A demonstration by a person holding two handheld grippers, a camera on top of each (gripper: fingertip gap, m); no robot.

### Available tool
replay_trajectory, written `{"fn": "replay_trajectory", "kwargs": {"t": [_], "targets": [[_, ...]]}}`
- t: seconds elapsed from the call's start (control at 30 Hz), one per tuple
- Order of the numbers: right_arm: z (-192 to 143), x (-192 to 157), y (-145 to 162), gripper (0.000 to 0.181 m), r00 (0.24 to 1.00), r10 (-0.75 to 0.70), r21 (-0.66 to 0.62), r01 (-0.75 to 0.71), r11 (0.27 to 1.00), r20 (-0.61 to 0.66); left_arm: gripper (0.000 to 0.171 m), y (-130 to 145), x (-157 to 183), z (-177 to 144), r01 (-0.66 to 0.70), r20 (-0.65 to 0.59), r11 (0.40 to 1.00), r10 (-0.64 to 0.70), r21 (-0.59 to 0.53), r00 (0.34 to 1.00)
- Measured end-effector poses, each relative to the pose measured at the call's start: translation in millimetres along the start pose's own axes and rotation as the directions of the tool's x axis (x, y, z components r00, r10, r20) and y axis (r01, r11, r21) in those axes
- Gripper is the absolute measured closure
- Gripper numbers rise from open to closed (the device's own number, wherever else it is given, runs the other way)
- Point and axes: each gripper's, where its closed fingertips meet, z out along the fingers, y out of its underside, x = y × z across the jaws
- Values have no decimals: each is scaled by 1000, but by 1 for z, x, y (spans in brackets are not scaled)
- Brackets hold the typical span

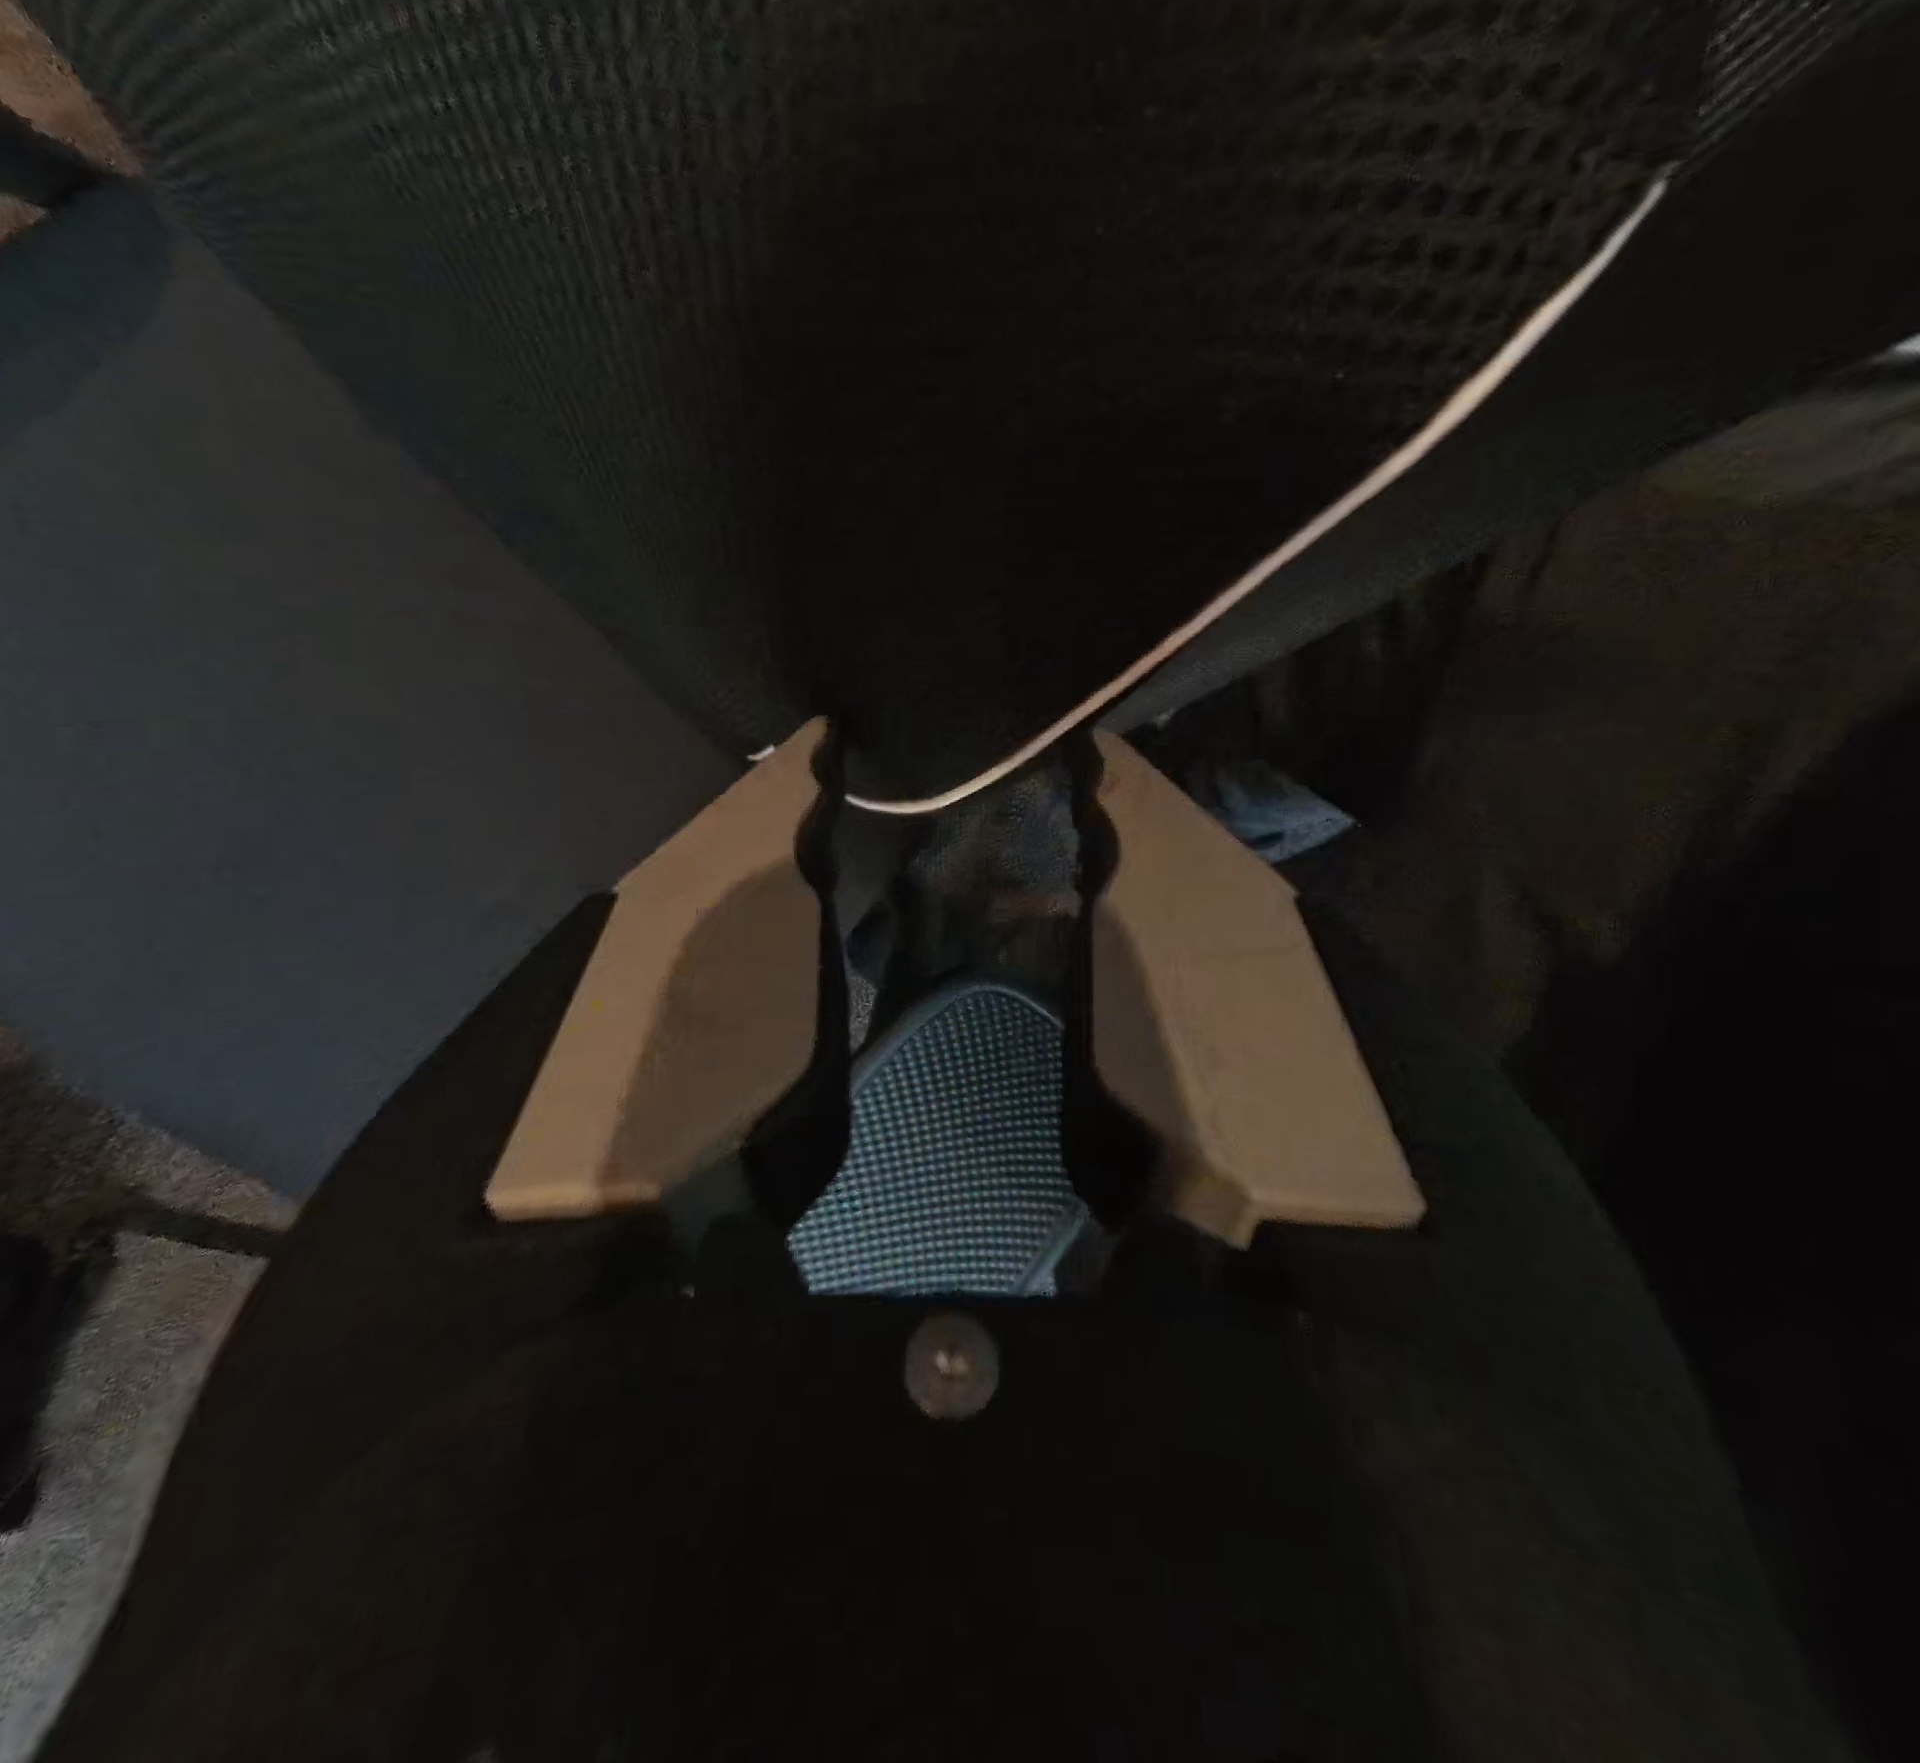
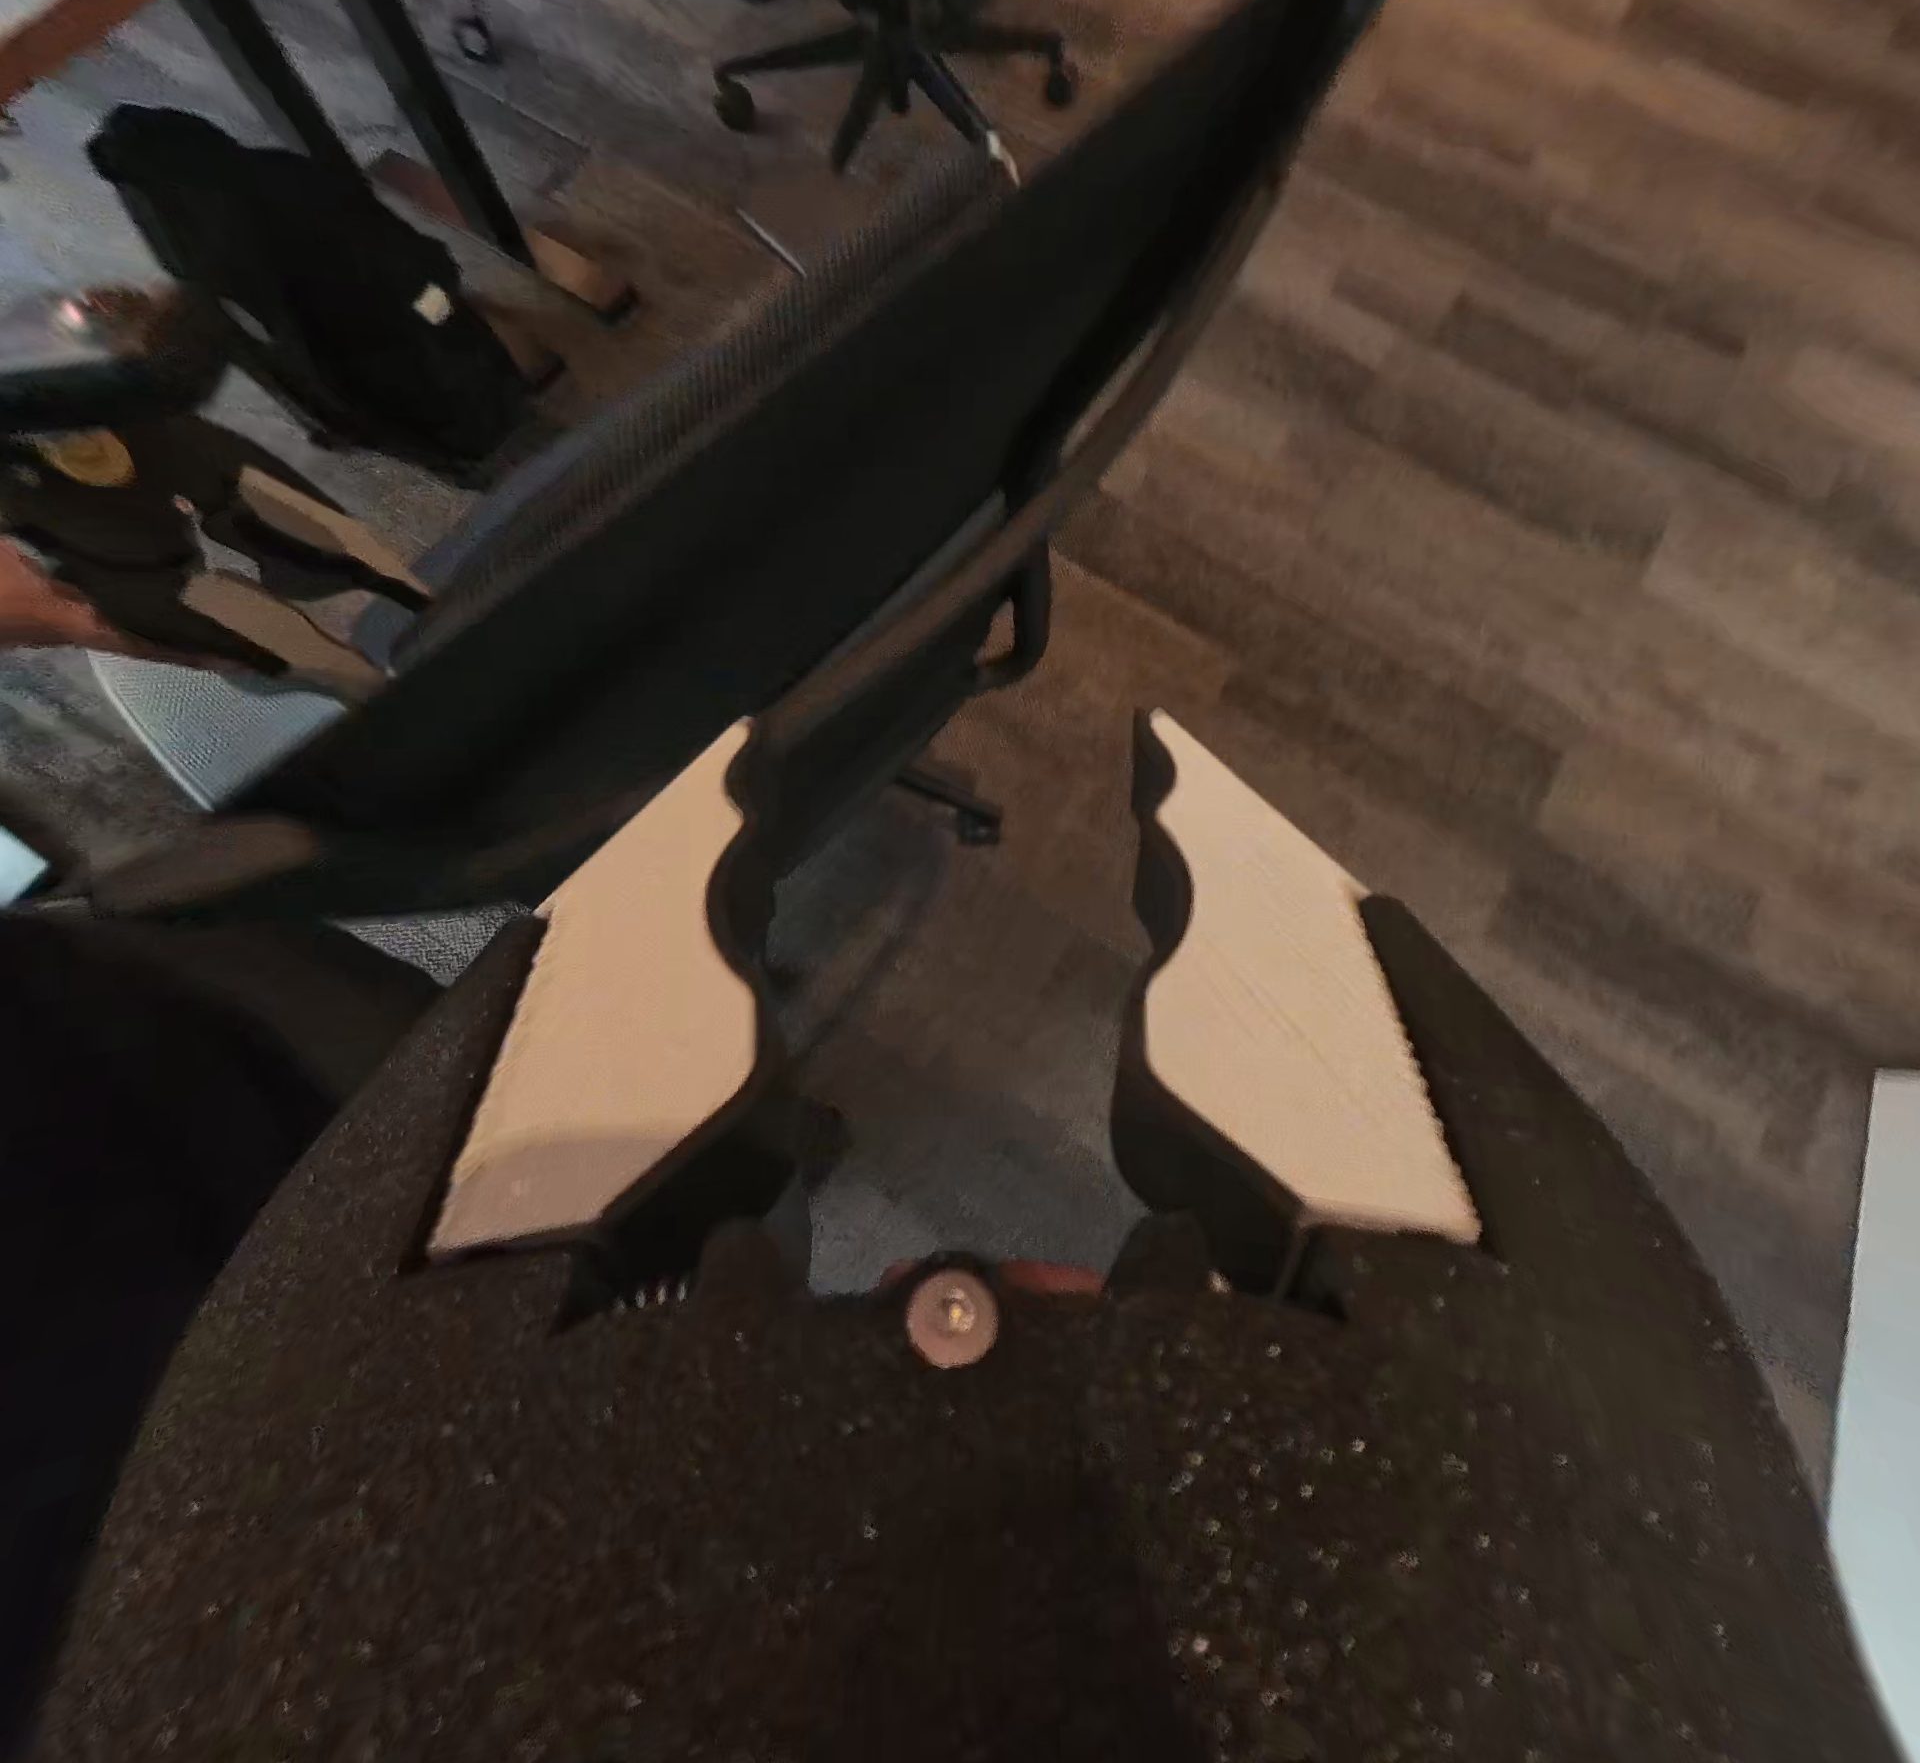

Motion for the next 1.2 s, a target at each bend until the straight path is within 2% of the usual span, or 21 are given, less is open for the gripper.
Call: {"fn": "replay_trajectory", "kwargs": {"t": [0.03,0.07,0.13,0.23,0.33,0.4,0.47,0.5,0.6,0.77,0.83,0.9,1.0,1.07,1.1,1.2], "targets": [[6,5,-22,111,999,-34,19,33,999,41,115,2,-6,-1,43,33,999,-43,-9,999],[13,8,-44,111,992,-81,37,78,996,95,112,3,-8,-5,69,48,998,-69,-8,996],[32,7,-80,111,949,-220,49,215,975,226,121,0,-6,-12,96,60,995,-98,41,993],[66,9,-127,110,806,-397,122,385,915,438,110,-1,-8,-10,150,119,988,-152,32,981],[93,24,-156,107,617,-351,123,381,916,704,115,-3,-8,-9,274,163,962,-271,1,949],[102,42,-175,96,539,-313,100,387,917,782,114,-1,-6,-14,367,219,930,-360,14,907],[94,53,-180,92,400,-248,56,434,899,882,118,-6,5,-23,495,189,865,-502,85,844],[94,61,-183,91,356,-232,40,472,881,905,117,-11,13,-30,559,144,819,-574,133,806],[114,93,-190,91,315,-204,-19,583,812,927,109,-24,31,-53,684,-10,685,-705,251,709],[169,122,-190,96,352,-82,-196,683,704,932,96,-41,46,-67,769,-250,538,-737,346,628],[191,125,-186,96,349,-52,-232,720,655,936,104,-40,43,-64,785,-296,493,-739,375,605],[203,122,-186,99,300,31,-253,740,624,953,107,-43,46,-61,818,-375,430,-737,383,563],[228,113,-207,99,208,159,-260,700,665,965,100,-56,57,-60,857,-495,335,-709,391,503],[255,108,-222,97,131,235,-262,649,714,963,98,-56,56,-53,860,-497,295,-718,418,487],[270,105,-225,95,80,286,-271,623,733,955,96,-56,54,-48,872,-516,254,-724,418,458],[321,99,-198,91,-39,431,-314,626,714,902,82,-64,55,-33,942,-651,78,-703,328,285]]}}
